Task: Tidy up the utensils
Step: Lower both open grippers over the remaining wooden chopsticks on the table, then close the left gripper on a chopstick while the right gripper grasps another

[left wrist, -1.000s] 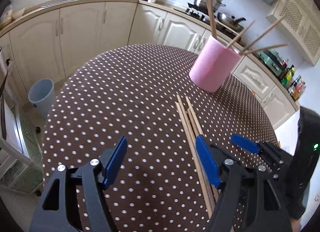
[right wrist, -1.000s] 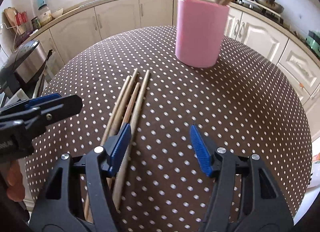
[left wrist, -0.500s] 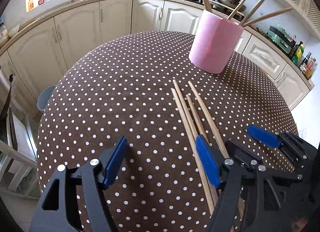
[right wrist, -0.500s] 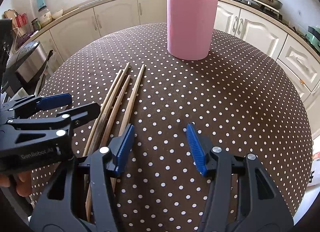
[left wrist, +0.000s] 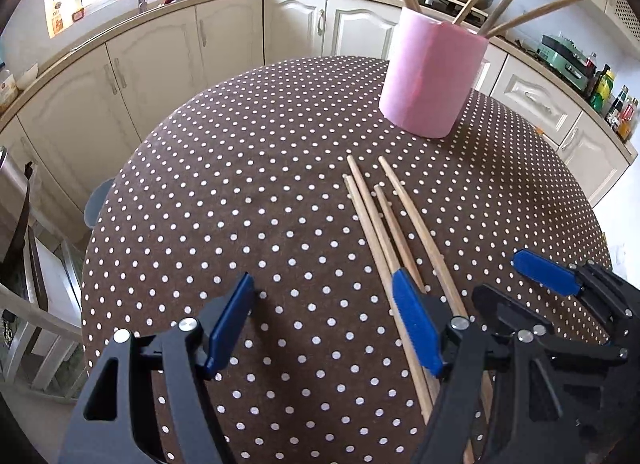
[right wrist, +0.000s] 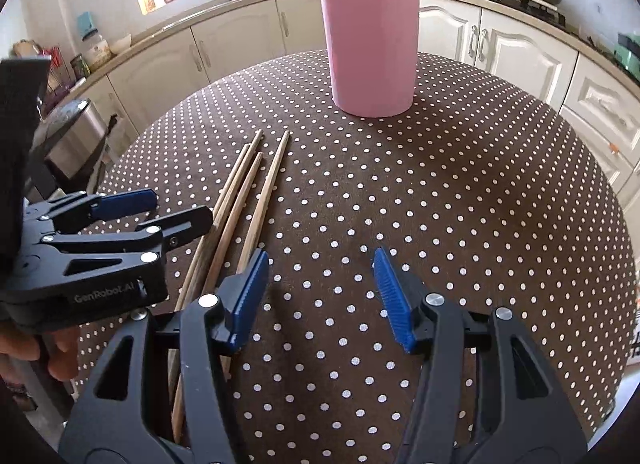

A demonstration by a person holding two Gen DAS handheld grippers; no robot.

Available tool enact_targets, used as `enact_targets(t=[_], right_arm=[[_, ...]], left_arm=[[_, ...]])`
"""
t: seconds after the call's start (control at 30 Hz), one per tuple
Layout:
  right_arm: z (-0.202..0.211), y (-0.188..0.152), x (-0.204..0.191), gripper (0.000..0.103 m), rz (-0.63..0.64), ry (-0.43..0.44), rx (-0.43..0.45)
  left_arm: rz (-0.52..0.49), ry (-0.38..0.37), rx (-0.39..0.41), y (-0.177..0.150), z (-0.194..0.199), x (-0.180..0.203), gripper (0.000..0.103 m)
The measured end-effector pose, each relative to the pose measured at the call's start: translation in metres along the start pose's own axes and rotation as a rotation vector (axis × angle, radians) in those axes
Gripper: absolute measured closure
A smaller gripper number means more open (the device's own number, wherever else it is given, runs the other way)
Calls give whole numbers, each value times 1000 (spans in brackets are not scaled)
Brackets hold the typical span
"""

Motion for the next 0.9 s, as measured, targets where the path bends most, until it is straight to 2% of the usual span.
enact_targets(t=[0.23,0.33,0.43,0.6,0.7,0.8,0.9], right_arm=[[6,0,10,45,-25,13,6],[8,0,10,44,-33,18,8],[7,1,12,44,-40,21,9],[7,4,7,44,-38,23,2],[7,13,0,44,-34,62,3],[5,25,-11,44,11,61,1],[-7,35,-20,45,35,72,-38]], left_arm=[[-36,14,-13,-3,1,8,32],[-108,46,-27,-9,0,17,32],[-68,49,-23,-7,-2,17,32],[-61,38,-29,5,-9,13,33],[-68,43,-29,10,-12,11,39],[-79,40,-20,12,-11,5,50],[-88,31,-12,11,-9,-4,60]])
Point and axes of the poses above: each gripper's, at about its wrist camera, not at the fingertips, and z roughly against the way its jaws point, x to its right, y to its top, the point moved 4 cm from there along -z, roughly the way its jaws point, and after that the axes turned 5 degrees about x, right-handed, at the moved point
